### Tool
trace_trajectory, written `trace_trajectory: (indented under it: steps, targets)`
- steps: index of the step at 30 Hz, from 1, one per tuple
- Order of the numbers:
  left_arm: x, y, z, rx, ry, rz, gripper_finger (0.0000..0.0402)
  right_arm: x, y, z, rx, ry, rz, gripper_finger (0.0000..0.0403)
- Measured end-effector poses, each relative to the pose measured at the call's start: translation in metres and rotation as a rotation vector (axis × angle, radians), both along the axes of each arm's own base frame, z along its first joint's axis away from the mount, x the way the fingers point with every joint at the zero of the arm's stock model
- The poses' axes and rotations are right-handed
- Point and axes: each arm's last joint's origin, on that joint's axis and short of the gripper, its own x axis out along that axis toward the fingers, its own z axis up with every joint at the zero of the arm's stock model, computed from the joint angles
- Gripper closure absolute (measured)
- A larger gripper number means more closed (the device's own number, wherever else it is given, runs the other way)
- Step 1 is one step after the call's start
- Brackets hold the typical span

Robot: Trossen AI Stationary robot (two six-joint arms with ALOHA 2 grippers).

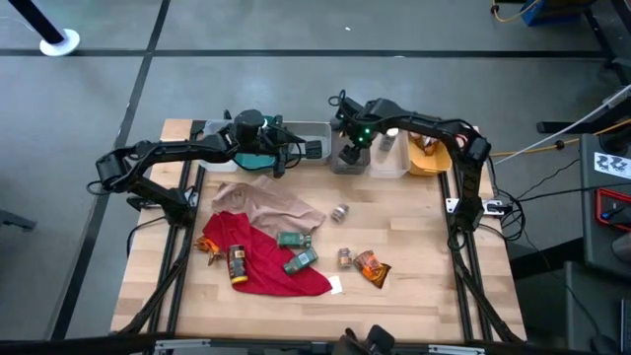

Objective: Sort spices by type
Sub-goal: Put the brown seasoning bottle into the black bin

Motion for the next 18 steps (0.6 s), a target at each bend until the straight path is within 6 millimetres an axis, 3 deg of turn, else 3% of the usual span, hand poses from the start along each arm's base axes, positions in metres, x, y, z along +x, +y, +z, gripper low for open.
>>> trace_trajectory:
  steps: [8, 18]
  targets:
    - [0.0, 0.0, 0.0, 0.0, 0.0, 0.0, 0.0203, 0.017, 0.044, 0.039, -0.033, 0.069, 0.355, 0.0123]
    - [0.0, 0.0, 0.0, -0.001, 0.001, 0.0, 0.0203, 0.024, 0.127, 0.031, 0.091, 0.227, 0.647, 0.0123]
